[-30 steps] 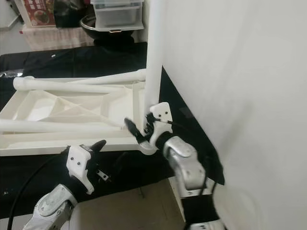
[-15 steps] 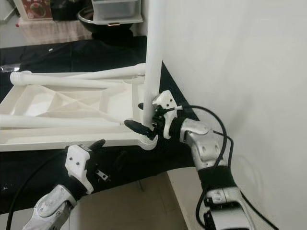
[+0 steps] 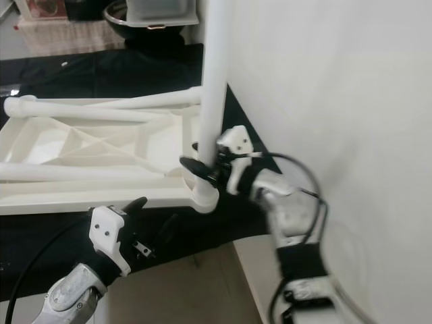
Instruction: Building children table
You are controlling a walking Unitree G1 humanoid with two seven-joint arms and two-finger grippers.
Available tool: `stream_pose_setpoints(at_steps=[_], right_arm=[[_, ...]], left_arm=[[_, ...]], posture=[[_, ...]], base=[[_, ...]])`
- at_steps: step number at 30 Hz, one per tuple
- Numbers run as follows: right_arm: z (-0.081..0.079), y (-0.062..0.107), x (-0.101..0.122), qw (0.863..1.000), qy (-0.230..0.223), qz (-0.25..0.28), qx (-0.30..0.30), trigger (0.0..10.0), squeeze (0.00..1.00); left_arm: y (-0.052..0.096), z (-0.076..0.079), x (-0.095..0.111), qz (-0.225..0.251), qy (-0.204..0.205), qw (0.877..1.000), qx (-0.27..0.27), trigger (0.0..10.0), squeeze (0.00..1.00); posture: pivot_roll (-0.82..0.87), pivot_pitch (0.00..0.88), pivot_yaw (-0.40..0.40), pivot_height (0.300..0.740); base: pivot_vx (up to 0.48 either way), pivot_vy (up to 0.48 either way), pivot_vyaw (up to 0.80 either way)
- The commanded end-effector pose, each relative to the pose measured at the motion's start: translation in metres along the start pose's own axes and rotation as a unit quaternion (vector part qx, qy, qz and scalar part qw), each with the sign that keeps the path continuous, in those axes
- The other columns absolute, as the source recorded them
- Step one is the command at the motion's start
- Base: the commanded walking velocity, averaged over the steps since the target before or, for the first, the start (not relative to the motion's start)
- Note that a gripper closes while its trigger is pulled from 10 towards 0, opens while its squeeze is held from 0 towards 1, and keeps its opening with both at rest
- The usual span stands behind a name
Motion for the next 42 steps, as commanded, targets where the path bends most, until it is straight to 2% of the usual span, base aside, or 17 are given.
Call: stream_pose_setpoints(at_steps=[1,8,10,14,15,18,21,22,24,25,26,29,34,35,36,37,42], right_arm=[[0.010,0.015,-0.042,0.991,0.010,-0.093,-0.095,0.0,0.00],[-0.021,-0.008,-0.019,0.997,-0.003,-0.065,-0.039,0.0,0.00],[-0.033,-0.010,-0.015,0.998,-0.017,-0.065,0.001,10.0,0.00],[-0.045,-0.009,-0.010,0.995,-0.033,-0.063,0.066,10.0,0.00],[-0.047,-0.007,-0.004,0.992,-0.045,-0.056,0.100,10.0,1.00],[-0.048,0.004,0.016,0.973,-0.062,-0.030,0.220,10.0,1.00],[-0.043,0.008,0.019,0.964,-0.031,-0.030,0.264,10.0,1.00],[-0.038,0.011,0.017,0.954,0.004,-0.043,0.297,10.0,0.83],[-0.036,0.012,0.016,0.950,0.011,-0.051,0.307,10.0,0.83],[-0.035,0.013,0.017,0.943,0.013,-0.055,0.327,10.0,0.00],[-0.033,0.015,0.019,0.932,0.016,-0.059,0.358,10.0,0.00],[-0.030,0.014,0.021,0.924,0.016,-0.064,0.377,10.0,0.00],[-0.018,0.003,0.027,0.924,0.015,-0.064,0.376,10.0,0.00],[-0.014,-0.001,0.031,0.927,0.014,-0.060,0.370,2.0,0.00],[-0.014,-0.001,0.031,0.927,0.014,-0.060,0.370,2.0,0.00],[-0.008,-0.004,0.035,0.927,0.008,-0.052,0.371,0.0,0.00],[-0.005,-0.002,0.037,0.924,0.002,-0.047,0.380,0.0,0.00]], left_arm=[[0.001,-0.001,-0.008,-0.014,0.005,1.000,-0.001,10.0,0.00],[-0.003,-0.002,-0.009,-0.014,0.003,1.000,-0.003,10.0,0.00],[-0.004,-0.002,-0.009,-0.013,0.001,1.000,0.000,10.0,0.00],[-0.004,-0.003,-0.009,-0.012,0.000,1.000,0.004,10.0,0.00],[-0.005,-0.003,-0.009,-0.011,0.000,1.000,0.004,10.0,0.00],[-0.004,-0.001,-0.008,-0.011,0.000,1.000,0.004,10.0,0.00],[-0.003,0.000,-0.008,-0.011,0.000,1.000,0.003,10.0,0.00],[-0.001,0.001,-0.007,-0.012,-0.004,1.000,0.004,10.0,0.00],[0.000,0.001,-0.007,-0.013,-0.006,1.000,0.005,10.0,0.00],[0.002,0.002,-0.006,-0.015,-0.011,1.000,0.007,10.0,0.00],[0.008,0.002,-0.005,-0.019,-0.019,1.000,0.012,10.0,0.00],[0.015,0.003,0.000,-0.021,-0.028,0.999,0.017,10.0,0.00],[0.025,0.013,0.007,-0.023,-0.042,0.999,0.004,10.0,0.00],[0.027,0.015,0.008,-0.023,-0.046,0.999,0.005,10.0,0.00],[0.027,0.015,0.008,-0.023,-0.046,0.999,0.005,10.0,0.00],[0.027,0.014,0.008,-0.024,-0.048,0.999,0.009,10.0,0.00],[0.026,0.014,0.006,-0.025,-0.047,0.999,0.011,10.0,0.00]], posture=[[-0.01,0.132,-0.039,0.740],[-0.01,0.111,-0.041,0.740],[-0.01,0.106,-0.047,0.740],[-0.01,0.106,-0.050,0.740],[0.00,0.105,-0.055,0.740],[0.00,0.106,-0.054,0.740],[0.02,0.109,-0.054,0.740],[0.02,0.113,-0.056,0.740],[0.03,0.114,-0.056,0.740],[0.04,0.120,-0.057,0.740],[0.04,0.129,-0.058,0.740],[0.05,0.141,-0.059,0.740],[0.06,0.165,-0.061,0.740],[0.07,0.176,-0.061,0.740],[0.07,0.176,-0.061,0.740],[0.07,0.178,-0.061,0.740],[0.07,0.187,-0.056,0.740]], base=[[0.000,0.000,0.00],[0.000,0.000,0.00],[0.000,0.000,0.00],[0.000,0.000,0.00],[0.000,0.000,0.00],[0.000,0.000,0.00],[0.000,0.000,0.00],[0.000,0.000,0.00],[0.000,0.000,0.00],[0.000,0.000,0.00],[0.000,0.000,0.00],[0.000,0.000,0.00],[0.000,0.000,0.00],[0.000,0.000,0.00],[0.000,0.000,0.00],[0.000,0.000,0.00],[0.000,0.000,0.00]])
Point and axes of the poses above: a point about 5 cm out from each wrist's last joint towards the gripper, its own y axis pointing back from the gripper into the wrist, its own x axis along the axis of the wrist's last joint, z = x × y, the point moved 5 cm from there along -y, pointing out of the wrist towards the gripper, and after that the axes turned 6 degrees about -y, right-handed, at the moved point
